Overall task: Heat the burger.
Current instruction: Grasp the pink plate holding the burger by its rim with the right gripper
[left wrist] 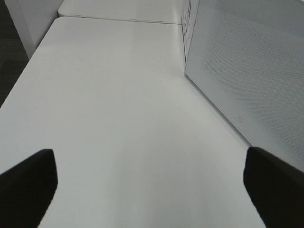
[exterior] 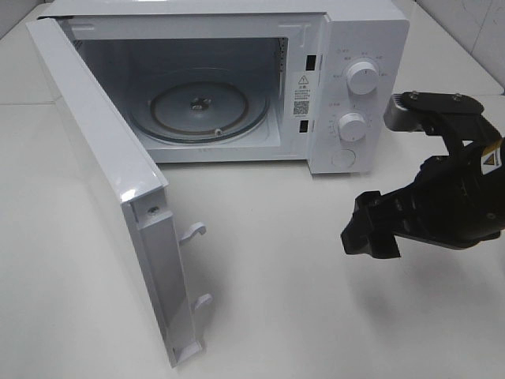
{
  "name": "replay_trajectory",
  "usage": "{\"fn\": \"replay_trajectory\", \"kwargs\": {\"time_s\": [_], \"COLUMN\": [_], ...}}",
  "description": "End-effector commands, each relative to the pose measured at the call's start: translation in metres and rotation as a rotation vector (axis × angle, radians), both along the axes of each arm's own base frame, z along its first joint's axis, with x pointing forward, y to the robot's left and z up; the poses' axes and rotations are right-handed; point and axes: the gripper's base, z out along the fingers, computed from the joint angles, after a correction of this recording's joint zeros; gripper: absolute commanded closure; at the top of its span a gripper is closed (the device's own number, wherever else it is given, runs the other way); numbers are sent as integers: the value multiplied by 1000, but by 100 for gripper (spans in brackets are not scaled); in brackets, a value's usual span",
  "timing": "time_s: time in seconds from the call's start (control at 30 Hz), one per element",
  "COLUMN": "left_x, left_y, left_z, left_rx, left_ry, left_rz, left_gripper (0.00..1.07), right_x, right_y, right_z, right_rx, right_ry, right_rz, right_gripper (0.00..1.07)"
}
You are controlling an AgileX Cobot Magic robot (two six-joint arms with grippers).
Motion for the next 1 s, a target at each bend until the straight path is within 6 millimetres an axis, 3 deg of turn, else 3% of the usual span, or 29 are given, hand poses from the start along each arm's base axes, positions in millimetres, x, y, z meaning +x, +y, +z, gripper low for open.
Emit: {"fn": "replay_trajectory", "kwargs": {"time_s": [0.03,0.13,0.2,0.53,0.77,1.0], "left_x": [-1,-1,-1,-1,-1,-1], "left_y": [-1,-1,-1,-1,-1,-1], "left_z": [0,0,0,0,0,0], "left_rx": [-4,-4,-4,-4,-3,-3], "left_ry": [-26,-26,-26,-26,-26,-26], "left_rz": [-12,-12,-12,-12,-12,-12], "left_gripper": [6,6,6,6,6,6], "right_x": [-2,1,2,11,19,36], "right_y": [-10,-35,-41,-104,-121,-130], "right_z": [2,-1,-1,-7,-28,-35], "right_rx": [-80,-156,-174,-322,-360,-367], "right_ry": [53,112,121,181,285,327], "right_rz": [-27,-131,-154,-368,-371,-386], "right_gripper": [6,7,7,9,10,12]}}
